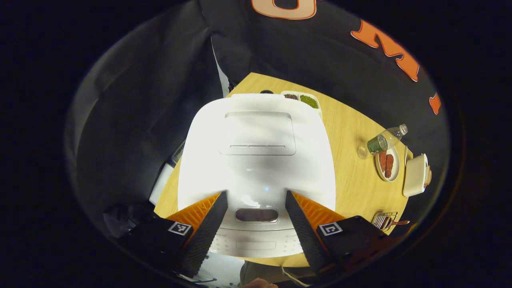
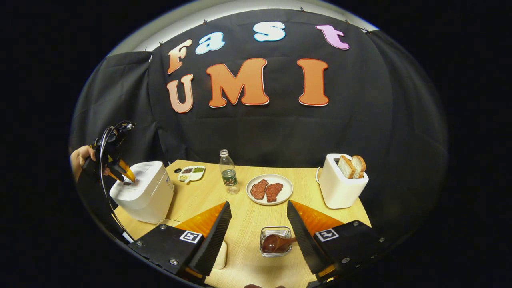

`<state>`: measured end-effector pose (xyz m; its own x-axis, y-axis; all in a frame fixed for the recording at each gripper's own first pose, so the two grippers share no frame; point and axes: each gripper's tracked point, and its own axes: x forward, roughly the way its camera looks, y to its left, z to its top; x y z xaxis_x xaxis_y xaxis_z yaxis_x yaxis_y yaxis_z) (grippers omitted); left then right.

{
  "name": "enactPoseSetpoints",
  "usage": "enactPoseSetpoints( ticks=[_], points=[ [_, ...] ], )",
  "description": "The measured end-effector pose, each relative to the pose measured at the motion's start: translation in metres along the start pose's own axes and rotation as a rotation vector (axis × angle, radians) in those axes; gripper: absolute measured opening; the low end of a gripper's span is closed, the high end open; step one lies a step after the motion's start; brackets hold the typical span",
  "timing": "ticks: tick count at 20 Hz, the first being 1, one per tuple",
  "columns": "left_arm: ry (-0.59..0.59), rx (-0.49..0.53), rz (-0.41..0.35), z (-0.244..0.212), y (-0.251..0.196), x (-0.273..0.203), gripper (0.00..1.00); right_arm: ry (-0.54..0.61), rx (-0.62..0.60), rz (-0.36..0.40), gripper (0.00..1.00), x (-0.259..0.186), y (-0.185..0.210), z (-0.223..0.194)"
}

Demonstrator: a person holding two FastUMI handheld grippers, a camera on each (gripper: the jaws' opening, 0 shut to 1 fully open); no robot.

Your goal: Close the left gripper, press the button to open the rice cooker; take a wooden spoon from the chopstick holder with the right hand, scoop a spoonful of rice and pour it into the rice cooker, then put the wooden spoon back into the chopstick holder.

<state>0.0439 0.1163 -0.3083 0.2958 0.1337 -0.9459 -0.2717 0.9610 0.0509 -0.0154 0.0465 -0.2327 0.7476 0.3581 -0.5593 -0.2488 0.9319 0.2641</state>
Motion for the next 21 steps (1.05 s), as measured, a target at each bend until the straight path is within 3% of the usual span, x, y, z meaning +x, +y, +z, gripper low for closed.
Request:
enactPoseSetpoints(
  ticks=[2, 7, 13, 16, 21],
  points=[
    [-0.116, 0.01, -0.012, 0.01, -0.004, -0.014, 1.0, -0.017, -0.008, 0.014, 0.87, 0.003, 0.009, 0.01],
    [-0.619, 0.037, -0.018, 0.073, -0.013, -0.101, 1.0, -0.116, -0.06, 0.021, 0.87, 0.016, 0.039, 0.047],
    [-1.006, 0.08, -0.07, 0.066, -0.037, -0.211, 0.99, -0.243, -0.105, 0.041, 0.87, 0.013, 0.078, 0.083],
    [-1.13, 0.095, -0.11, 0.047, -0.053, -0.25, 1.0, -0.315, -0.129, 0.05, 0.87, 0.01, 0.09, 0.097],
    [-1.181, 0.102, -0.178, 0.015, -0.075, -0.267, 0.99, -0.385, -0.141, 0.098, 0.87, 0.002, 0.116, 0.107]
  ],
)
